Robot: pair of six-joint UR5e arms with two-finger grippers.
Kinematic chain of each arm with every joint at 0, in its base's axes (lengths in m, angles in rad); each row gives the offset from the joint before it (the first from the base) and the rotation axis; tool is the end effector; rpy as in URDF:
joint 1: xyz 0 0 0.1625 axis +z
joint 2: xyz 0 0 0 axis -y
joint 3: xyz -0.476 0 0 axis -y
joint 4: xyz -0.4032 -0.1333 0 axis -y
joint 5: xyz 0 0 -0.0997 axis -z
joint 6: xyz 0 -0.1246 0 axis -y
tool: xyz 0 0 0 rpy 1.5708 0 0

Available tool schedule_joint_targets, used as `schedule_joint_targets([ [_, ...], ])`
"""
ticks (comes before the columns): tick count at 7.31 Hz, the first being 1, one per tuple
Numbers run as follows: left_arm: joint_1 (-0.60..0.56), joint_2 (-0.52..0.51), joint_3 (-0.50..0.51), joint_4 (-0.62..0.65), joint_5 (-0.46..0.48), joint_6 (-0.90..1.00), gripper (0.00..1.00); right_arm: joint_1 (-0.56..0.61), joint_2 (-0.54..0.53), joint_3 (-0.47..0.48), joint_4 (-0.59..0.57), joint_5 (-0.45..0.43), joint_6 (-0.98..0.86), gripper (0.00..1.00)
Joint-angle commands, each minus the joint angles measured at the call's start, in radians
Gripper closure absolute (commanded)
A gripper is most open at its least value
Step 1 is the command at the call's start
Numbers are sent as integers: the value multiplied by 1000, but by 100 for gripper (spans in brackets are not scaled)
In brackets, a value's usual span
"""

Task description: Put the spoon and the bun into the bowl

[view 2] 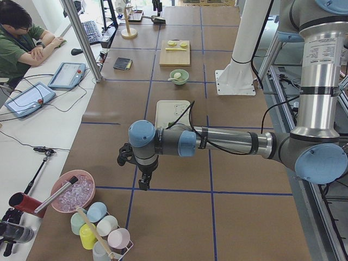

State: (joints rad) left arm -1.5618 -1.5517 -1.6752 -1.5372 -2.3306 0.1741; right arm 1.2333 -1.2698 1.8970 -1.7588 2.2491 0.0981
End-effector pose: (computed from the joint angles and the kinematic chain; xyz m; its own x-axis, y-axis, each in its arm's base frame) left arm -0.0430 -0.4973 0.6891 0.7121 0.2145 -0.6685 -0.1344 0.9762 0.1701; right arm -0.1464 -0.5835 0.4259 0.6726 -0.4235 0.6068 0.2349 0.8998 0.3675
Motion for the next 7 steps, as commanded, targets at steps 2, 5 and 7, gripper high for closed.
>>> schedule_joint_targets([
  [2,-1,2,-6,2,-1,-1,0,178,-352,-45,144,-16,-170,0],
  [5,-1,8,-18,-7,-3,7,0,205,-426,-95,191,46,-172,0],
  [7,0,8,-23,-8,10,5,0,244,-465,-95,214,70,-172,0],
])
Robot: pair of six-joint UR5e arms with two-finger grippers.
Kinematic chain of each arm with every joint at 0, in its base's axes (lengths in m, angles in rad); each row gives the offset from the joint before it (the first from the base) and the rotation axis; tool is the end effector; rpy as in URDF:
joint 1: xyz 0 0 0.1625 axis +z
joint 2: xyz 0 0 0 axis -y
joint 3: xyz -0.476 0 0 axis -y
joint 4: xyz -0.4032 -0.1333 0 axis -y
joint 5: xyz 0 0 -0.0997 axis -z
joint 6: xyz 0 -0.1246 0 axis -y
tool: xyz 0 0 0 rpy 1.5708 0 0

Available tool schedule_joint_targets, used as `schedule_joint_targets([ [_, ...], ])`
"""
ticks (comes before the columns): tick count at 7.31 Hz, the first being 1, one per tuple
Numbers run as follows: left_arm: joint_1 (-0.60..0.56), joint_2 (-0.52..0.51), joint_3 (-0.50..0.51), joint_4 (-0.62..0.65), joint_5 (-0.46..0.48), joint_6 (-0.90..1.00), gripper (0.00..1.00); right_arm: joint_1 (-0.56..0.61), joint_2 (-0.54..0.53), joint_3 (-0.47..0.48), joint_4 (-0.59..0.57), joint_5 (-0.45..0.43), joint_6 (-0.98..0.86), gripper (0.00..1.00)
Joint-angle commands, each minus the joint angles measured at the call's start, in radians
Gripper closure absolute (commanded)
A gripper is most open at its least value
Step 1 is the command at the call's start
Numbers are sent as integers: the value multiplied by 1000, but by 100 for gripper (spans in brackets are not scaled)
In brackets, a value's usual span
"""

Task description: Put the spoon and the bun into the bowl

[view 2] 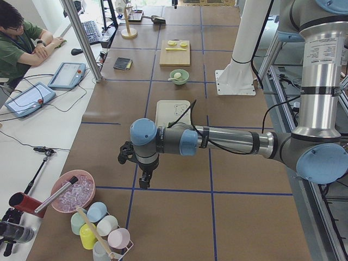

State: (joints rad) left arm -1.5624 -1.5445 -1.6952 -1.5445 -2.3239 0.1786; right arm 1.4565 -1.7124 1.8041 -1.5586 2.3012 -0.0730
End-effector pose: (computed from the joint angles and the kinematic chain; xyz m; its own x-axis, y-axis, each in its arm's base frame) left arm -0.0439 -0.4951 0.6824 0.7160 0.2315 -0.6585 -0.1378 0.9717 0.1918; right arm -0.0007 -0.4459 0.6788 0.7219 -0.2254 0.6542 0.1665 0.9743 0.1518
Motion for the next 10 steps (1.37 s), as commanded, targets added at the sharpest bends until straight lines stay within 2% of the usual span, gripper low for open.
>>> schedule_joint_targets([
  [1,1,1,-4,0,0,2,0,21,-21,-15,17,18,-1,0],
  [2,-1,3,-4,0,0,1,0,21,-21,-35,56,18,1,0],
  [4,-1,3,-1,-2,0,1,0,21,-21,-126,208,23,5,0],
  [6,1,1,-1,-2,0,-1,0,37,2,-108,227,90,7,0],
  [7,1,3,-1,-2,-3,-2,0,79,49,-67,141,92,6,0],
  [8,1,3,-1,-2,-3,-2,0,49,54,20,-17,66,-1,0],
  [9,1,3,0,-2,-3,-2,0,54,44,46,-67,-10,-8,0],
  [10,1,3,0,-2,-3,-2,0,54,40,32,-67,-15,-8,0],
])
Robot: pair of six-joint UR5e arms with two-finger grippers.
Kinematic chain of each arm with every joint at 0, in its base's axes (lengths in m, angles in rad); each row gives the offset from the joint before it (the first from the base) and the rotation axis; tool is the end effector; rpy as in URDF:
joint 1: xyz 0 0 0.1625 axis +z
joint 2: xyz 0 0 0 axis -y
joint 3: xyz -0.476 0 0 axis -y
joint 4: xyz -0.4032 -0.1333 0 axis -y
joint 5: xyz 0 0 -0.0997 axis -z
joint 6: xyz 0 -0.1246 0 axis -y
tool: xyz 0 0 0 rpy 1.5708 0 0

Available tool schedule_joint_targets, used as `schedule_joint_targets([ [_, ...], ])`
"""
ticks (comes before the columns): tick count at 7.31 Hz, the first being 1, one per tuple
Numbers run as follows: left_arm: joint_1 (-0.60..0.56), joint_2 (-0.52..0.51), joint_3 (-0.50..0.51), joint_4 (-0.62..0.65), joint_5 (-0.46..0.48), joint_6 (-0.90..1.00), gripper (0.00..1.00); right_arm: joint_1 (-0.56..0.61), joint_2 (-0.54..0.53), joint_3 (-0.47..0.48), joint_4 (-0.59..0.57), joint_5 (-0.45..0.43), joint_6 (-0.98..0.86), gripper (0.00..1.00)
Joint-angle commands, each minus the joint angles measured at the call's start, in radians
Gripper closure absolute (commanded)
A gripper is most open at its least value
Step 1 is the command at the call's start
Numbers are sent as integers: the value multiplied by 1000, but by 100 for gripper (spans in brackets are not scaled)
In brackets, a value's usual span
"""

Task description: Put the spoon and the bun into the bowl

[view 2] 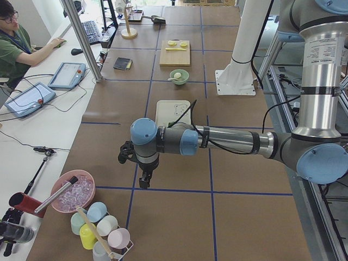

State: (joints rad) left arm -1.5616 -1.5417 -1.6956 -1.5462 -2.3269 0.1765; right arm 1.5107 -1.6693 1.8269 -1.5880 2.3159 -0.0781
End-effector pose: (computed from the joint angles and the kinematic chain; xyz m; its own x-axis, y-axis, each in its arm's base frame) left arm -0.0433 -0.4938 0.6831 0.7141 0.2297 -0.6613 -0.1367 0.9722 0.1901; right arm 0.0209 -0.4650 0.6496 0.7211 -0.2155 0.6584 0.1161 0.9745 0.1919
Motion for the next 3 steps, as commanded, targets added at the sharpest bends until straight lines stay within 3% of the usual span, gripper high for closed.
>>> schedule_joint_targets([
  [1,0,0,1,0,0,0,0,0,-3,-10,-33,-33,-5,0],
  [3,0,0,1,0,-2,0,0,0,-3,-15,-33,-33,-6,0],
])
